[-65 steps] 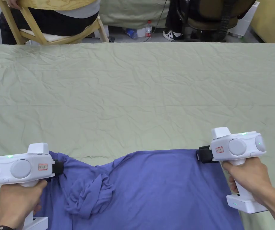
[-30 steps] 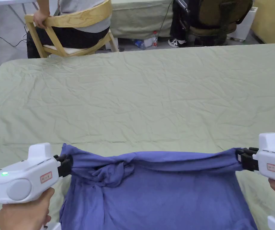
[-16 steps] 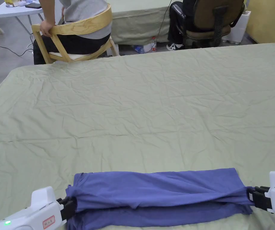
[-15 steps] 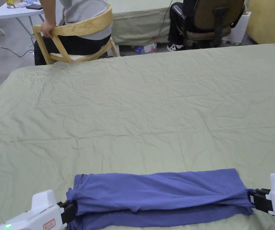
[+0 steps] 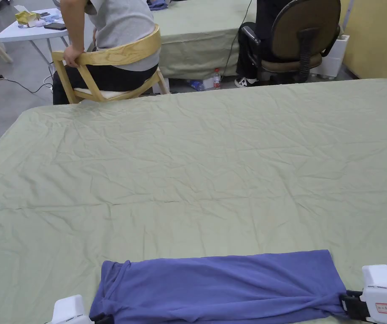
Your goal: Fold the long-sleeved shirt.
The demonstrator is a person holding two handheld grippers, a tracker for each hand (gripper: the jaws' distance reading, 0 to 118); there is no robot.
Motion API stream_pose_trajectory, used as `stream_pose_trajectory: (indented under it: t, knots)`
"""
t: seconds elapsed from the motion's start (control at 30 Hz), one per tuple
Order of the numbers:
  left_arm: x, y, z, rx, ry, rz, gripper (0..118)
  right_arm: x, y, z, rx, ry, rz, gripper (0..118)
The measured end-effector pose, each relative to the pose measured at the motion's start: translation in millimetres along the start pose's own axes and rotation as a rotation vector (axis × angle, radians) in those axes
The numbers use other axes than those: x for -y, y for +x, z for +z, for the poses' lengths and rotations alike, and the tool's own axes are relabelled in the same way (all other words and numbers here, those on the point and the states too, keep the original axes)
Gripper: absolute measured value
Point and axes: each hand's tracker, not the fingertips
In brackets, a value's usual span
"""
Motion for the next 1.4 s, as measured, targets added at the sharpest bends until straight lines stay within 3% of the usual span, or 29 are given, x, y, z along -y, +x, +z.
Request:
stream_pose_trajectory:
  t: [0.07,0.23,0.5,0.6,0.73,0.77,0.8,0.9,0.97,1.03,1.17,1.4]
  knots:
    - [2,-1,7,-0.047,0.023,-0.032,53,2,-2,3,0.039,0.004,0.019,51]
    - [-3,-2,45,-0.042,0.1,-0.003,53,-4,-9,38,-0.005,0.121,-0.021,51]
    - [-25,22,108,-0.097,0.302,-0.043,52,-24,-74,108,-0.047,0.367,0.011,49]
    - [-25,35,130,-0.075,0.36,-0.063,39,-28,-105,129,-0.065,0.445,0.02,40]
    - [-18,52,152,-0.074,0.426,-0.11,1,-27,-131,146,-0.106,0.512,0.042,10]
    - [-16,54,155,-0.078,0.443,-0.125,0,-27,-135,147,-0.129,0.515,0.058,1]
    - [-14,56,158,-0.06,0.44,-0.13,0,-27,-139,147,-0.177,0.509,0.074,1]
    - [-15,56,158,-0.025,0.41,-0.14,0,-27,-147,147,-0.15,0.508,0.077,0]
    - [-17,48,154,-0.015,0.386,-0.144,0,-28,-147,146,-0.182,0.501,0.083,0]
    - [-20,41,152,0.036,0.331,-0.148,0,-27,-151,147,-0.145,0.503,0.117,0]
    - [-37,1,139,0.293,0.154,-0.043,0,-28,-152,147,-0.153,0.483,0.131,0]
    - [-61,-74,91,0.562,-0.039,0.088,0,-30,-166,131,-0.139,0.416,0.181,0]
